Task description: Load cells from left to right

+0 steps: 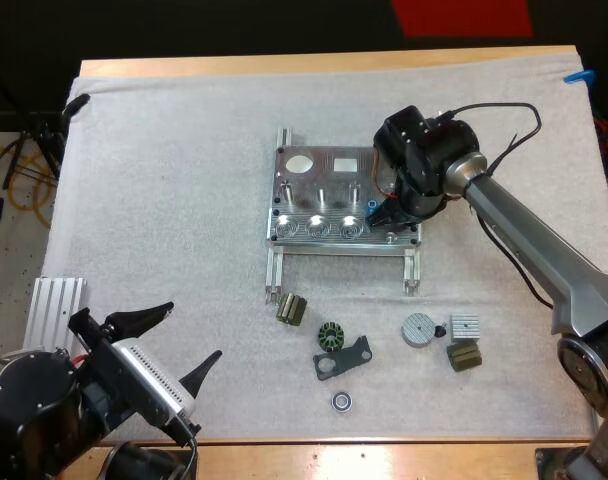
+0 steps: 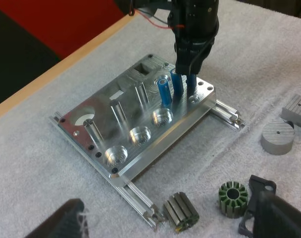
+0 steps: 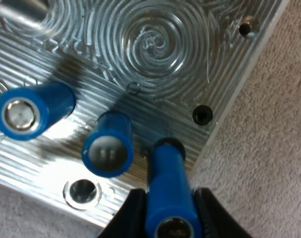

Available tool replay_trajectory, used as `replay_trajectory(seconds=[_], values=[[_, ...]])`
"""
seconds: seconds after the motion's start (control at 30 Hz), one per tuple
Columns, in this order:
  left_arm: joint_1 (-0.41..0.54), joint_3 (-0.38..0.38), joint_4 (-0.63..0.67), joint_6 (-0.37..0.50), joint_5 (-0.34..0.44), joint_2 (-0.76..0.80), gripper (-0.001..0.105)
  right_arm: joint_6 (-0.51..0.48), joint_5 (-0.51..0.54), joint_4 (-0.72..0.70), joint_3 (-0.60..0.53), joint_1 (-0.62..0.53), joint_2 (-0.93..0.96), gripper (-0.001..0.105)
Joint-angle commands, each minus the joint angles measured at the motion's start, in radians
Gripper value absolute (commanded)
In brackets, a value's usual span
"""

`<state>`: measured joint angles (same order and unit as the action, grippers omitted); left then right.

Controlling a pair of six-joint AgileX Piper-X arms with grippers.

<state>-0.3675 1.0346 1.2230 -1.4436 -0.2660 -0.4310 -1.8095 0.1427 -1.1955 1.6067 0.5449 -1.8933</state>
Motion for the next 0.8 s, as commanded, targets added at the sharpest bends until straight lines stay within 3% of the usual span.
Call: replay_trajectory(seconds=[0.0, 0.53, 0.77], values=[[0.002, -0.001, -0.01, -0.009, 0.005, 0.005, 0.067, -0.008, -0.012, 0.009, 0.008, -0.006, -0.006, 0.0], [0.002, -0.001, -0.01, -0.009, 0.005, 0.005, 0.067, 0.008, 0.04, -0.035, 0.008, -0.006, -0.029, 0.0], [0.002, -0.001, -0.013, -0.009, 0.005, 0.005, 0.067, 0.008, -0.037, -0.045, 0.008, -0.006, -0.029, 0.0]])
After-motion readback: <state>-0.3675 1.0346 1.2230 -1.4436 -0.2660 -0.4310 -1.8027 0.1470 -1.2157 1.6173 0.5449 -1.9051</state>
